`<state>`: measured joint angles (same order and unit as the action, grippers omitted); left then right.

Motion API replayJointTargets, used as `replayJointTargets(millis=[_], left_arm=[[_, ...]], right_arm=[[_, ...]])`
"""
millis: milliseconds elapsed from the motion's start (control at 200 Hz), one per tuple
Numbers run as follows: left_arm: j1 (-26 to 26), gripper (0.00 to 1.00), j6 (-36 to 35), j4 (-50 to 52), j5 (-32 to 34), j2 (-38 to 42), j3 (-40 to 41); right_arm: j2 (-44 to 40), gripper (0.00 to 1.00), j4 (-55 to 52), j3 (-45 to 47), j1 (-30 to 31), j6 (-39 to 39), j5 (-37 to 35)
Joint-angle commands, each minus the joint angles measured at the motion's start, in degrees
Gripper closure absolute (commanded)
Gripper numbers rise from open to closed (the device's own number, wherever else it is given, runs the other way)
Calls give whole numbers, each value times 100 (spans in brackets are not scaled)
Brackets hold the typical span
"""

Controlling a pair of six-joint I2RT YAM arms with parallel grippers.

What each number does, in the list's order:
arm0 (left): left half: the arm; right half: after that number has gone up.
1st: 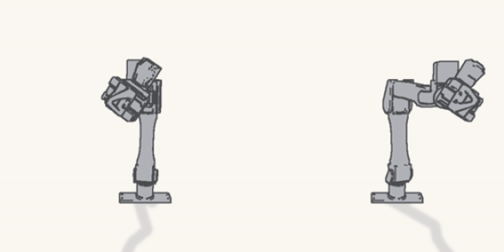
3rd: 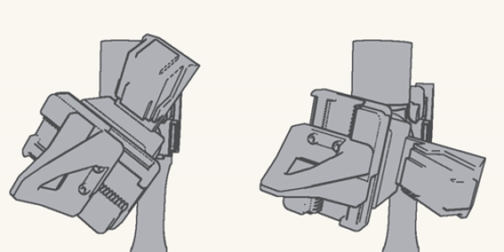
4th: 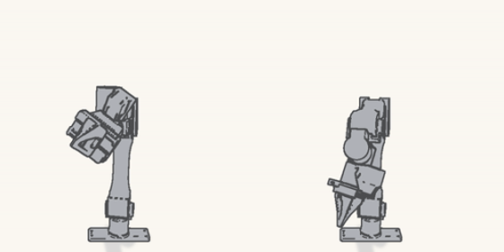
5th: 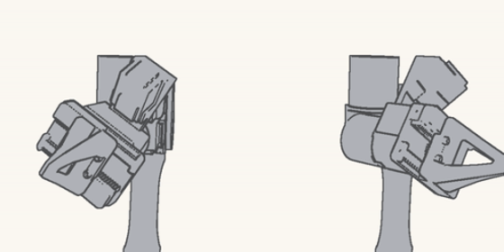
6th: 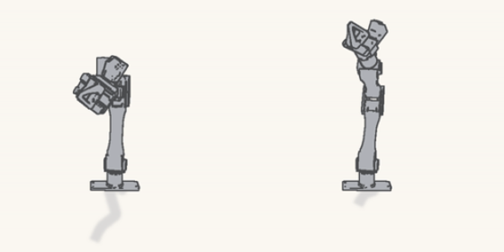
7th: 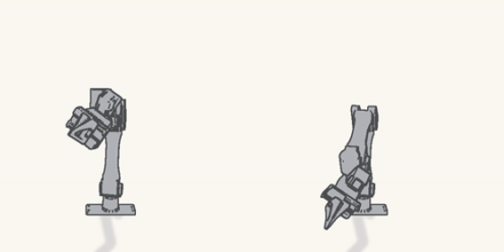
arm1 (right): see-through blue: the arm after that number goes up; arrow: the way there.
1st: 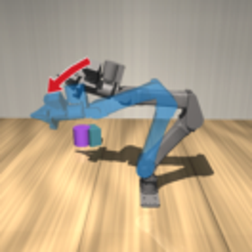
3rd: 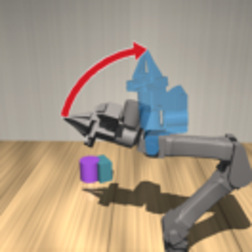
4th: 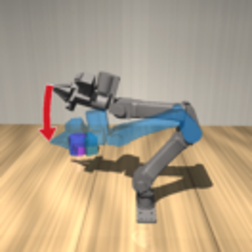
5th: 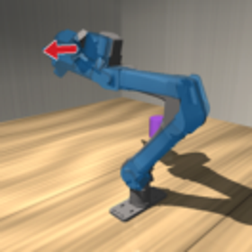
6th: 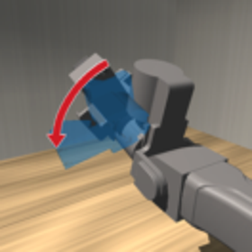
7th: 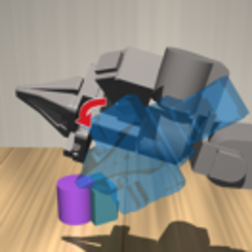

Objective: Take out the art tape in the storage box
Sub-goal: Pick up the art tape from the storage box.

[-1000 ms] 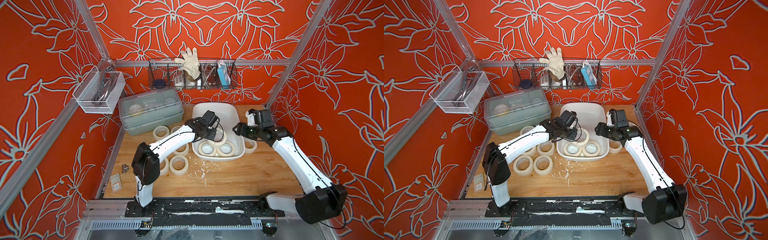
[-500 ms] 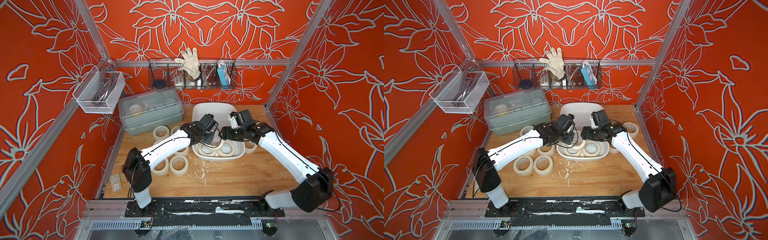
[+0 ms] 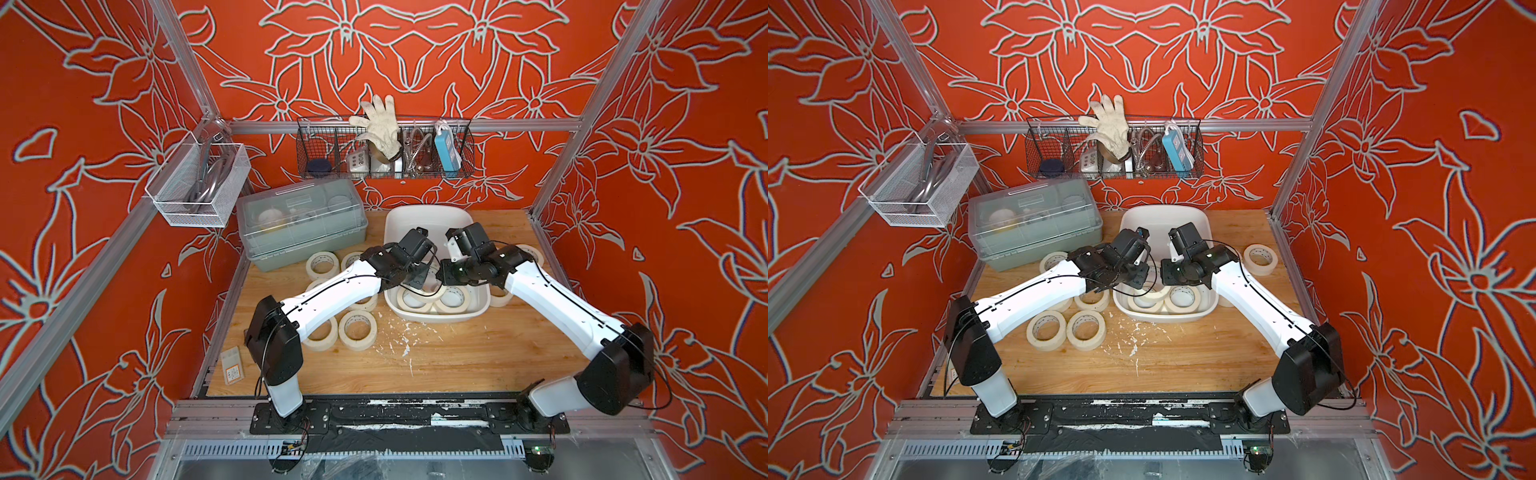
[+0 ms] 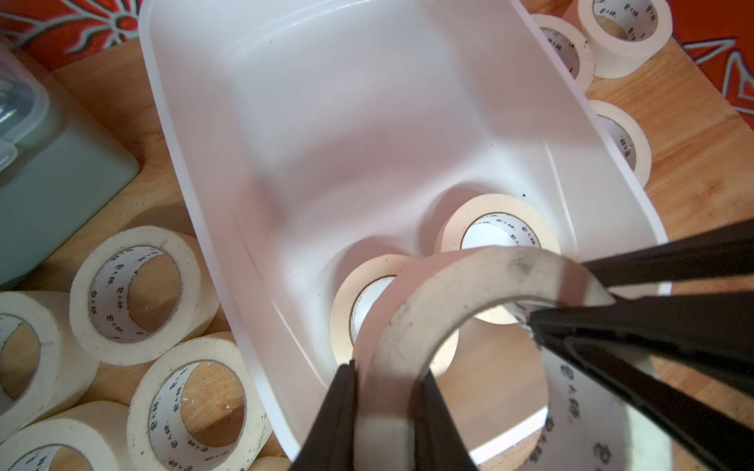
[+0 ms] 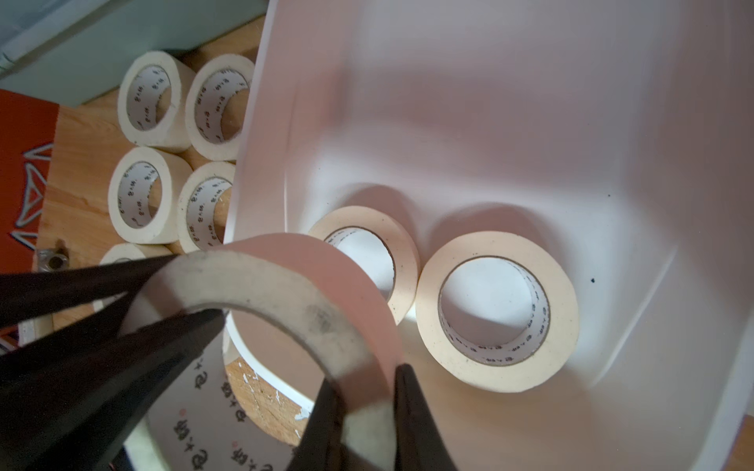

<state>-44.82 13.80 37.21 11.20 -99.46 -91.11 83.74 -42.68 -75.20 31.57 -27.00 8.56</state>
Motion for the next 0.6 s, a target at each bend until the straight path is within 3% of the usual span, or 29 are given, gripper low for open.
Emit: replayJointTargets(millis=[0,40,125,225,390,596], left_arm=[[8,83,161,-99,-263,375,21],[6,76,186,-196,-346,429,76],[13,49,292,-308,-463,519,137],[32,35,384,-363,-566,598,145],[69,24,534,-470,-517,758,235],[157,19,668,-652,-426,918,452]], right_arm=[[-85,100,-65,-156,-98,12,-531],[-97,100,-107,-162,-104,65,-631],[-128,100,-183,-174,-150,133,-762],[-164,100,-262,-194,-266,219,-831],[-257,100,-448,-193,-766,257,-935],[-488,100,-427,178,-1907,-203,-996]])
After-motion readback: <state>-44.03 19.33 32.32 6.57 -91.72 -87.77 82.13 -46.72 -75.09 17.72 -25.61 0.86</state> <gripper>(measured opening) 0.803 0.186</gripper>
